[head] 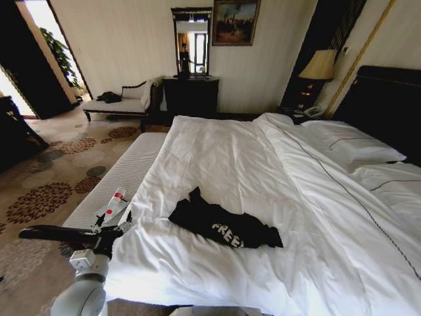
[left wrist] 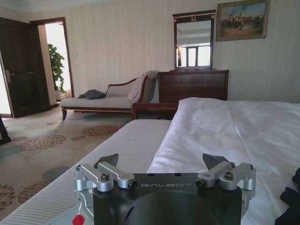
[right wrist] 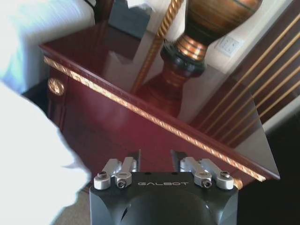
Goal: Fold the clothes on the bed.
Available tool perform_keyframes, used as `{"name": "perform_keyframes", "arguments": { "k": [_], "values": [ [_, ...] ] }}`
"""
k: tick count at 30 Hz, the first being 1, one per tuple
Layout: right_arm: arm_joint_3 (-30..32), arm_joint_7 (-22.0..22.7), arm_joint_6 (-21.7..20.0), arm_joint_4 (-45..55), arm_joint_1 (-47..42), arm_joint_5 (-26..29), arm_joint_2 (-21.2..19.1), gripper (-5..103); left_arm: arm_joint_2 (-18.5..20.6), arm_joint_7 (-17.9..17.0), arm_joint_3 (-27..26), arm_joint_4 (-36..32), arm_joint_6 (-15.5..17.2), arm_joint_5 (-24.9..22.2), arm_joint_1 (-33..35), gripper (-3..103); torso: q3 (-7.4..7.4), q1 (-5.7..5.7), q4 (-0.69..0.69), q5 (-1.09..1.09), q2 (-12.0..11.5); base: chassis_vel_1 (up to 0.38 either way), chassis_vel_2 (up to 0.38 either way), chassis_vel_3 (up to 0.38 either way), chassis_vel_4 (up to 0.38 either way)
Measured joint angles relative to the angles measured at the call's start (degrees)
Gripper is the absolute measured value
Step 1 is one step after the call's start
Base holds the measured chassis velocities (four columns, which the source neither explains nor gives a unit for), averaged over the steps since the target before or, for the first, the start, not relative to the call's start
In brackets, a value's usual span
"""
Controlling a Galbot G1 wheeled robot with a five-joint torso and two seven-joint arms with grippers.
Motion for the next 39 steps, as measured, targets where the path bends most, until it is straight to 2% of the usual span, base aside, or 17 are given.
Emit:
{"name": "perform_keyframes", "arguments": {
  "k": [1, 3, 6, 10, 13, 16, 22, 24, 30, 34, 37, 38, 39],
  "values": [
    [0.00, 0.00, 0.00, 0.00, 0.00, 0.00, 0.00, 38, 0.00, 0.00, 0.00, 0.00, 0.00, 0.00, 0.00, 100, 0.00, 0.00, 0.00, 0.00, 0.00, 0.000, 0.000, 0.000, 0.000],
    [0.31, -0.11, 0.15, 0.47, -0.18, 0.53, -0.04, 49, 0.06, -0.01, 0.13, -0.11, 0.06, 0.00, -0.14, 100, 0.00, 0.00, -0.01, 0.00, 0.00, 0.000, 0.000, 0.000, 0.000],
    [0.60, -0.64, 0.70, 1.41, -0.50, 1.59, 0.13, 55, 0.21, -0.01, 0.15, -0.23, 0.09, 0.00, -0.12, 100, 0.00, 0.00, -0.02, 0.01, 0.00, 0.000, 0.000, 0.000, 0.000],
    [0.67, -2.45, 4.14, 3.73, -0.93, 4.62, 0.42, 78, 0.68, 0.06, 0.06, -0.48, 0.10, 0.05, 0.26, 100, 0.00, 0.00, -0.01, 0.01, 0.00, 0.000, 0.000, 0.000, 0.000],
    [0.25, -3.71, 5.81, 5.04, -1.13, 5.42, 0.52, 83, 0.87, 0.10, 0.05, -0.79, 0.12, 0.10, 0.29, 100, 0.00, 0.00, -0.01, 0.01, 0.00, 0.000, 0.000, 0.000, 0.000],
    [-0.28, -5.98, 7.72, 8.56, -1.45, 6.60, 1.05, 97, 1.15, 0.15, 0.09, -1.38, 0.26, 0.16, 0.31, 100, 0.00, 0.00, -0.02, 0.03, 0.00, 0.000, 0.000, 0.000, 0.000],
    [-1.24, -9.33, 10.65, 16.03, -2.68, 8.42, 1.43, 100, 1.72, 0.60, 0.14, -2.28, 0.32, 0.14, 0.67, 100, 0.00, 0.00, -0.01, 0.01, 0.00, 0.000, 0.000, 0.000, 0.000],
    [-2.16, -10.58, 11.42, 21.10, -2.89, 10.19, 0.92, 100, 2.38, 1.88, 0.22, -2.82, -0.01, -0.19, 0.83, 100, 0.01, 0.00, -0.01, 0.01, 0.00, 0.000, 0.000, 0.000, 0.000],
    [-4.03, -12.12, 10.79, 28.38, -2.98, 14.57, -1.09, 100, 2.93, 3.08, 0.44, -3.39, -0.16, -0.16, 0.91, 100, 0.01, 0.00, 0.00, 0.01, 0.00, 0.000, 0.000, 0.000, 0.000],
    [-6.42, -13.96, 9.98, 33.76, -3.80, 16.06, -4.27, 100, 2.82, 3.18, 0.38, -3.31, -0.16, 0.42, 1.60, 100, 0.01, 0.00, -0.03, 0.02, 0.00, 0.000, 0.000, 0.000, 0.000],
    [-8.87, -15.39, 9.32, 37.13, -4.08, 16.76, -11.71, 100, 2.38, 3.19, -0.01, -3.16, -0.34, 0.73, 2.65, 100, 0.01, 0.00, 0.00, 0.00, 0.00, 0.000, 0.000, 0.000, 0.000],
    [-8.87, -15.39, 9.32, 37.13, -4.08, 16.76, -11.71, 100, 2.38, 3.19, -0.01, -3.16, -0.34, 0.73, 2.65, 100, 0.01, 0.00, 0.00, 0.00, 0.00, 0.000, 0.000, 0.000, 0.000],
    [-9.24, -15.45, 8.88, 37.41, -3.82, 17.17, -13.64, 100, 2.22, 3.20, -0.06, -3.15, -0.44, 0.76, 2.87, 100, 0.01, 0.00, 0.02, 0.00, 0.00, 0.000, 0.000, 0.000, 0.000]
  ]
}}
